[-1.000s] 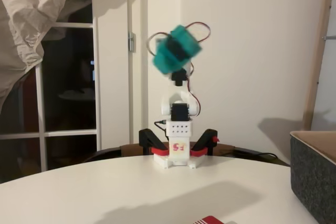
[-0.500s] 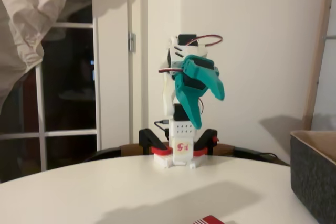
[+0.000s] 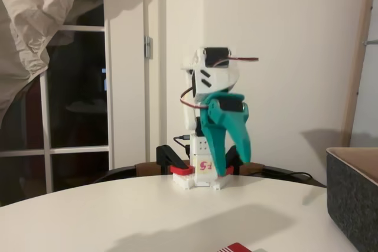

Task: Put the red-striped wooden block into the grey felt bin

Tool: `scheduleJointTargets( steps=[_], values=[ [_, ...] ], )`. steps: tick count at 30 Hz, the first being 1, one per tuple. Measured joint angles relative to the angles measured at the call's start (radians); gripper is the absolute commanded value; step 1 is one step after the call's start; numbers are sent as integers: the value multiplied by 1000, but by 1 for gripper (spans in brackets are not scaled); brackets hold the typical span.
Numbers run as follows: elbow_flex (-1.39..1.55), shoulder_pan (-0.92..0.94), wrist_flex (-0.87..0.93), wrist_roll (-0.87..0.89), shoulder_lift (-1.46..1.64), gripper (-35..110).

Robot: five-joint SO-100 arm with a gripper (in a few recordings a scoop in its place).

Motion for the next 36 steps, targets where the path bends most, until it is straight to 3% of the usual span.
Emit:
scheduleJointTargets(
  steps=[19, 36],
  values=[
    [-302, 26, 262, 71, -449, 35],
    [-575, 25, 268, 37, -715, 37]
  ],
)
